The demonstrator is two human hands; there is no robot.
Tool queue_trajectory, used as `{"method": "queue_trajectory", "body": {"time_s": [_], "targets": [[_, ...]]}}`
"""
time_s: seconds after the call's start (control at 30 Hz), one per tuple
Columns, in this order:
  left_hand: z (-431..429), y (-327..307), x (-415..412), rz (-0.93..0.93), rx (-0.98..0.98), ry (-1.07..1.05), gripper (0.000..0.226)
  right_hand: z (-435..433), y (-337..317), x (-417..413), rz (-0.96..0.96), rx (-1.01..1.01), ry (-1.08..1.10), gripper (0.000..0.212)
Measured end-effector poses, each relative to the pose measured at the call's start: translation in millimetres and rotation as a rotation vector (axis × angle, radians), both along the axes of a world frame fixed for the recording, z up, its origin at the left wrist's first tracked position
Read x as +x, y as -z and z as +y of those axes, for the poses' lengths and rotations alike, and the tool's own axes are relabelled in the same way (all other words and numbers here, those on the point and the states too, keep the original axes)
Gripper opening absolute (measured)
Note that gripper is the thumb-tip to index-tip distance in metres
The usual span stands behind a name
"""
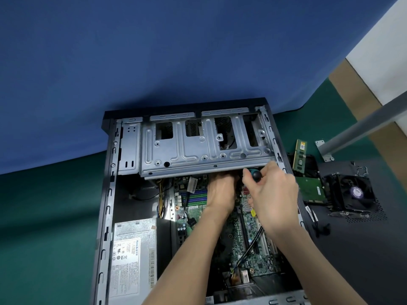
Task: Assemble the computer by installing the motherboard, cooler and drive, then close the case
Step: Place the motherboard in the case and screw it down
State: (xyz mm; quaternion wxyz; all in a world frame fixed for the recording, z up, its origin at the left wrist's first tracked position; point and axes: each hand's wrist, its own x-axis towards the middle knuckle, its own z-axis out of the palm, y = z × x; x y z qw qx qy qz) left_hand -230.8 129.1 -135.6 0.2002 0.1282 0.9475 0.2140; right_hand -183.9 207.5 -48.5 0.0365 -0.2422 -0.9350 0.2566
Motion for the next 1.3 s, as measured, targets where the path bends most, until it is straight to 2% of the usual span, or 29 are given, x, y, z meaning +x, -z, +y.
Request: {"method": "queue_trajectory", "body": {"time_s": [0.1,0.23,0.37,0.47,0.67,0.8,0.9,0.97,1.03,1.17,1.23,1.3], "targets": [[0,2,-1,0.018,-0.057,0.041,0.023,2,-1,1,-0.017,0.035,0.036,0.044],[-1,2,-3,0.011,-0.093,0.047,0.025,1,1,4,0.010,0.071,-0.059,0.033],[-5,5,-1,-0.061,0.052,-0.033,0.043,8,5,3,0.002,0.004,0.028,0.041],[-9,6,0,-0.123,0.183,-0.135,0.051,9,6,4,0.009,0.024,0.044,0.047],[-22,4,8,-0.302,0.323,-0.263,0.039,2,3,9,-0.038,0.035,0.096,0.054],[-29,-6,14,-0.291,0.426,-0.382,0.038,10,-3,24,0.055,-0.041,0.145,0.053],[-39,-17,24,-0.255,0.477,-0.379,0.058,24,-21,38,0.219,-0.258,0.230,0.037],[-44,-26,37,-0.253,0.490,-0.339,0.067,42,-37,47,0.330,-0.597,0.330,0.020],[-46,-35,53,-0.221,0.433,-0.286,0.058,68,-49,56,0.389,-0.918,0.408,0.018],[-36,-49,86,-0.264,0.354,-0.222,0.032,121,-55,78,0.457,-1.314,0.499,0.015],[-29,-56,100,-0.267,0.300,-0.195,0.027,146,-50,90,0.516,-1.455,0.595,0.014],[-23,-62,110,-0.226,0.219,-0.146,0.022,165,-40,103,0.535,-1.486,0.637,0.015]]}}
